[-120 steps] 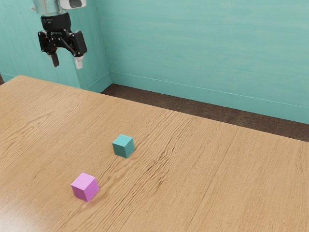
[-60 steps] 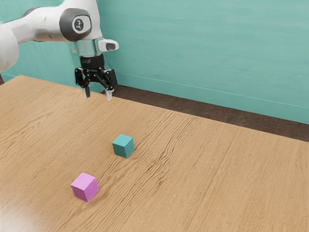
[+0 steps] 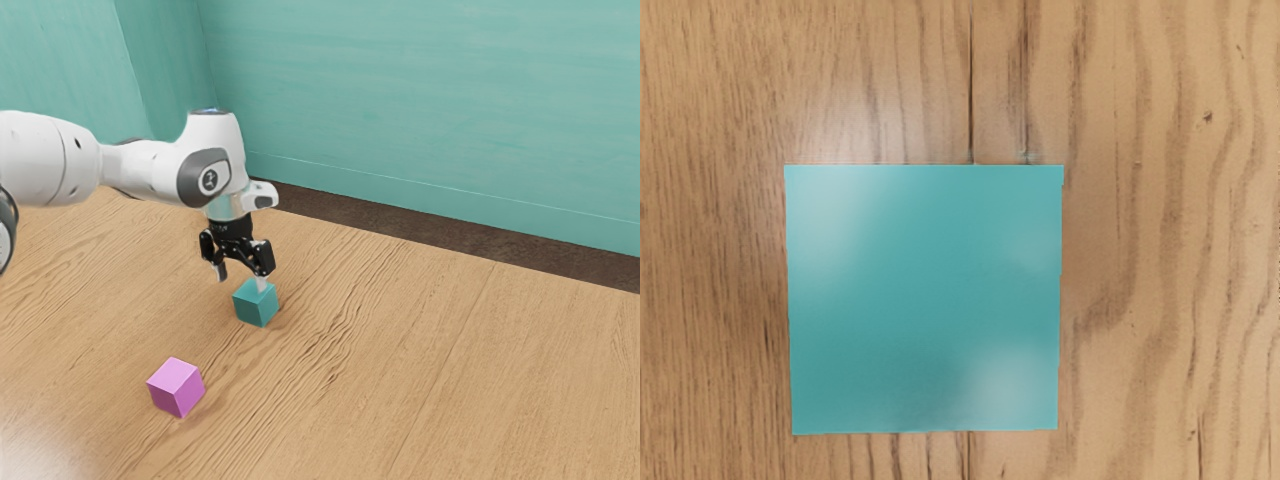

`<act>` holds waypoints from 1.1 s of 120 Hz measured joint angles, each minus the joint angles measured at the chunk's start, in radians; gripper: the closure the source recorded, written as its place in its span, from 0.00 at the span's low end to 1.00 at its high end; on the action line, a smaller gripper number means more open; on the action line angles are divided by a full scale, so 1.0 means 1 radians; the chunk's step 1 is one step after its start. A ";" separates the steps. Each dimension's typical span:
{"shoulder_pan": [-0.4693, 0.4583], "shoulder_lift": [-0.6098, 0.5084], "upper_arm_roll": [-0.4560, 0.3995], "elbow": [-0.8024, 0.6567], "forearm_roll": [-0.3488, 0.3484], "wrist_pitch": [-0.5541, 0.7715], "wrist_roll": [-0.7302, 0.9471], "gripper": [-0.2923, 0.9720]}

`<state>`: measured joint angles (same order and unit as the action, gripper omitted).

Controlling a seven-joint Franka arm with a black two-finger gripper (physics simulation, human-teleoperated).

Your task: Pick up the blue block with one arm, and put the blue block on the pink block with one arm

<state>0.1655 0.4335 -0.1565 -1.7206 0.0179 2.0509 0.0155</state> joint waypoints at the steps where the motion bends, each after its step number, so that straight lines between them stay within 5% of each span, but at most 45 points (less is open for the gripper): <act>1: 0.000 0.002 0.000 -0.001 0.000 0.006 0.001 0.23; 82: 0.000 0.164 0.004 0.092 0.041 0.086 0.083 0.23; 132: 0.000 0.163 0.006 0.073 0.038 0.078 0.101 0.43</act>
<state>0.1656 0.5963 -0.1501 -1.6475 0.0562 2.1290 0.1162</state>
